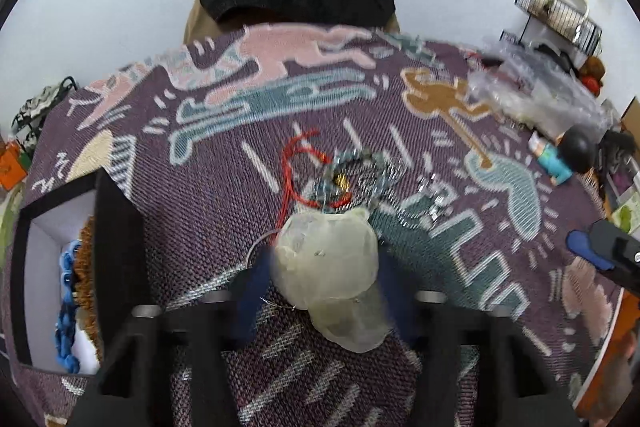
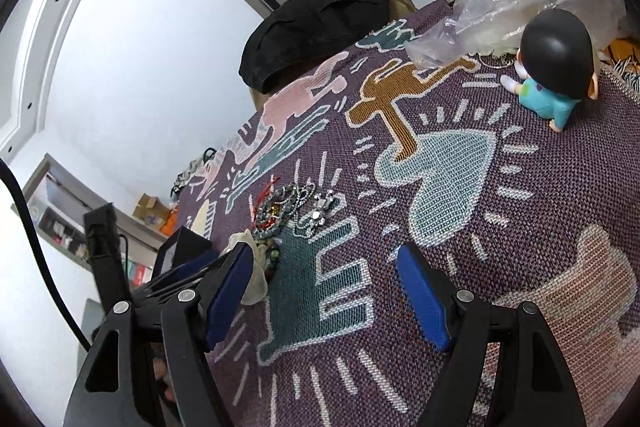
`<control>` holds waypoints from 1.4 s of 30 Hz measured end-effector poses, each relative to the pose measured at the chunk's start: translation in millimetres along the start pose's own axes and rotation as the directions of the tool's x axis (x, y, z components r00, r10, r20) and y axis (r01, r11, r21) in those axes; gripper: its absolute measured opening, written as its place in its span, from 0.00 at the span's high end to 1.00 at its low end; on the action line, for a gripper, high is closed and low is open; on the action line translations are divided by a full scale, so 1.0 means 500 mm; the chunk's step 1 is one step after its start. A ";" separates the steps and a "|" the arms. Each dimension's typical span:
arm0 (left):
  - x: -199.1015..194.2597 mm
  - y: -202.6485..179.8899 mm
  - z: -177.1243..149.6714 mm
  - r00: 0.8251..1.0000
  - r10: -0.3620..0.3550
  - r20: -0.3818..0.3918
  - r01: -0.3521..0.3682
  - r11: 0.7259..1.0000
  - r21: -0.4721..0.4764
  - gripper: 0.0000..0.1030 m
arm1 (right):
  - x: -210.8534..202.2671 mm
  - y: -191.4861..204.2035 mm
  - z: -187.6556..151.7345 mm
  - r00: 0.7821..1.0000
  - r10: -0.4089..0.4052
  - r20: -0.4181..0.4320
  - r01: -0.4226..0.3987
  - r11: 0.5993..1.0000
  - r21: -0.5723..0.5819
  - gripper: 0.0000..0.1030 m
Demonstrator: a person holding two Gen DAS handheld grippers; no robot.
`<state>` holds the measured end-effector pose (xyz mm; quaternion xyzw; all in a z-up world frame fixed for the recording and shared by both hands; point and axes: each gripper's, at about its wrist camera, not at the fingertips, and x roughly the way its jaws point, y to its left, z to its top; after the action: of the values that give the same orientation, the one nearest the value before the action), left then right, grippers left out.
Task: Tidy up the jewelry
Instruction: 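Carry the pouch toward the box with the left tool while the right tool grasps the dark beaded bracelet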
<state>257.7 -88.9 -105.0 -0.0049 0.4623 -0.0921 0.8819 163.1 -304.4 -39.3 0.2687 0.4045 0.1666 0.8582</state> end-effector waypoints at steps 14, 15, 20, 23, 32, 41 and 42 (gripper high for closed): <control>-0.101 0.009 0.020 0.987 -0.051 0.150 0.053 0.999 -0.007 0.99 | 0.033 0.030 -0.004 0.998 0.037 -0.046 -0.038 0.999 -0.023 0.27; -0.112 0.012 0.022 0.986 -0.057 0.160 0.059 0.998 -0.013 0.99 | 0.039 0.037 -0.004 0.998 0.040 -0.055 -0.041 0.999 -0.025 0.27; -0.148 0.028 0.028 0.978 -0.082 0.192 0.090 0.995 -0.035 0.99 | 0.060 0.068 -0.004 0.995 0.050 -0.082 -0.055 0.997 -0.054 0.31; -0.171 0.039 0.030 0.973 -0.087 0.214 0.099 0.994 -0.047 0.99 | 0.085 0.089 -0.010 0.992 0.054 -0.117 -0.063 0.995 -0.071 0.40; -0.230 0.079 0.030 0.957 -0.084 0.277 0.111 0.990 -0.082 0.99 | 0.165 0.124 -0.031 0.979 -0.004 -0.205 -0.019 0.994 -0.112 0.61; -0.261 0.127 0.013 0.948 -0.073 0.309 0.118 0.984 -0.130 0.99 | 0.231 0.139 -0.033 0.965 -0.096 -0.244 0.058 0.985 -0.162 0.62; -0.262 0.132 0.009 0.948 -0.072 0.311 0.119 0.984 -0.133 0.99 | 0.236 0.145 -0.031 0.966 -0.117 -0.231 0.075 0.980 -0.182 0.64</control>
<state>199.2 -2.4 -1.7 -0.1077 0.3253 -0.0981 0.9343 218.5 -182.0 -75.6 0.1514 0.5022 0.1906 0.8298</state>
